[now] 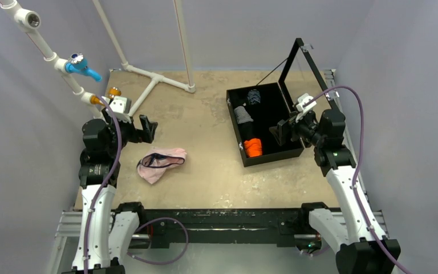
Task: Roll the underwear
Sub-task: Move the storage box to the center of the board.
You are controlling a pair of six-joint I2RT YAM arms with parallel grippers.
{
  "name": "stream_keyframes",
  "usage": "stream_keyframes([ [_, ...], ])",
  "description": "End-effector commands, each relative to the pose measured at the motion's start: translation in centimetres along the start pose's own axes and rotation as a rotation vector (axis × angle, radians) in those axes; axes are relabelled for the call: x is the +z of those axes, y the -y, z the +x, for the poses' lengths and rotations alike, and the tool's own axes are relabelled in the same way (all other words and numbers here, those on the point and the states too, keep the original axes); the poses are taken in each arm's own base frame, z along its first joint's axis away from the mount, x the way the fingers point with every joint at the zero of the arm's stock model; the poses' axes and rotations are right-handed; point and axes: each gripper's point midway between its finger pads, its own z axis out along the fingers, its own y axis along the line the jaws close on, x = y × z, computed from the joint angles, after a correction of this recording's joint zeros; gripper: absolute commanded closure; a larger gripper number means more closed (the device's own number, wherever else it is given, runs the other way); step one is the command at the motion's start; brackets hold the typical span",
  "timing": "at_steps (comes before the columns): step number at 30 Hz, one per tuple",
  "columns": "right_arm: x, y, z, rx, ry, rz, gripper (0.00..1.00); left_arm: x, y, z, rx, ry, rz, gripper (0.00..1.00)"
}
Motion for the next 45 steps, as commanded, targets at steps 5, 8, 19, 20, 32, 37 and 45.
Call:
stream_keyframes([
  [5,-0.8,0.2,-2.7,-0.034,0.074,0.017,0.01,-0.2,0.3,-0.9,0.027,0.039,0.018,0.00],
  [8,-0.8,0.2,-2.7,-0.038,0.073,0.016,0.01,-0.1,0.4,-0.7,0.026,0.030,0.026,0.00],
  [19,-0.7,-0.9,-2.2,-0.070,0.054,-0.054,0.01,0.3,0.6,0.0,0.020,0.001,0.046,0.00],
  [20,-0.8,-0.9,-2.3,-0.073,0.053,-0.055,0.01,0.3,0.5,0.0,0.020,-0.002,0.046,0.00],
  [32,0.9,0.3,-2.4,-0.077,-0.021,-0.056,0.01,0.7,0.7,0.7,0.012,-0.025,0.063,0.00],
  [37,2.7,-2.9,1.4,-0.138,-0.150,-0.141,0.03,0.9,0.5,0.7,0.008,-0.029,0.058,0.00],
  [45,4.4,-6.3,5.0,-0.188,-0.251,-0.247,0.10,1.1,0.3,1.0,0.002,-0.041,0.054,0.00],
])
